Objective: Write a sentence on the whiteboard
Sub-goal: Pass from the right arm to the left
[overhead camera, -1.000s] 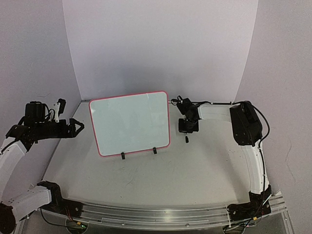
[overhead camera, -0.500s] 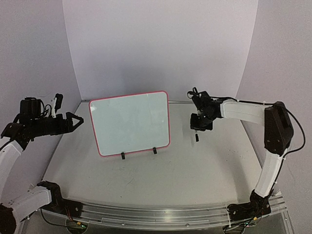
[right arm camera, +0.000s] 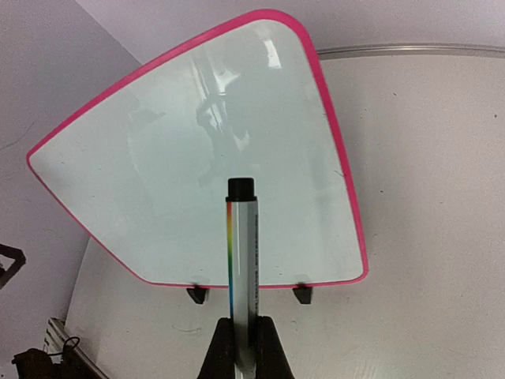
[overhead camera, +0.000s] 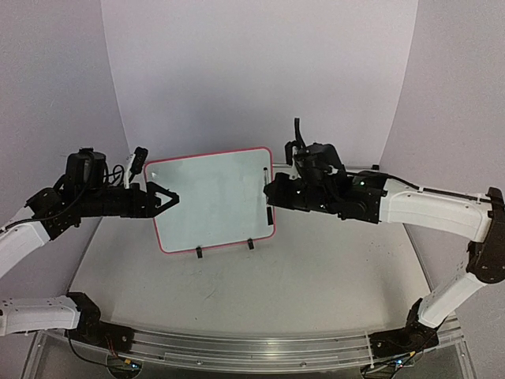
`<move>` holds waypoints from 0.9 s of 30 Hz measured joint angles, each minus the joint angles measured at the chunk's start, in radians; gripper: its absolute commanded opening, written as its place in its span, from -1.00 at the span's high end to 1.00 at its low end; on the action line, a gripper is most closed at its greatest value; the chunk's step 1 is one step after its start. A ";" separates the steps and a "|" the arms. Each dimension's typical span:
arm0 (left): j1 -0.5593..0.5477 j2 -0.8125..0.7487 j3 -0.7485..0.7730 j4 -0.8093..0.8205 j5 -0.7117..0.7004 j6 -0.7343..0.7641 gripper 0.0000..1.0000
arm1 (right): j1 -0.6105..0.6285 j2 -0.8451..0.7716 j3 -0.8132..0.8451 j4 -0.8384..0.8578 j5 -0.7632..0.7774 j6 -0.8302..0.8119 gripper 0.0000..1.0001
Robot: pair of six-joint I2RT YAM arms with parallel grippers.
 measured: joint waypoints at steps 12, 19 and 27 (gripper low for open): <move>-0.400 0.263 0.047 0.349 -0.191 -0.072 -0.56 | 0.091 0.039 0.000 0.240 0.156 0.142 1.00; -0.409 0.355 0.054 0.463 -0.213 -0.124 -0.30 | 0.112 0.041 0.000 0.293 0.197 0.179 1.00; -0.423 0.419 0.094 0.515 -0.194 -0.138 -0.08 | 0.117 0.049 0.000 0.319 0.205 0.194 1.00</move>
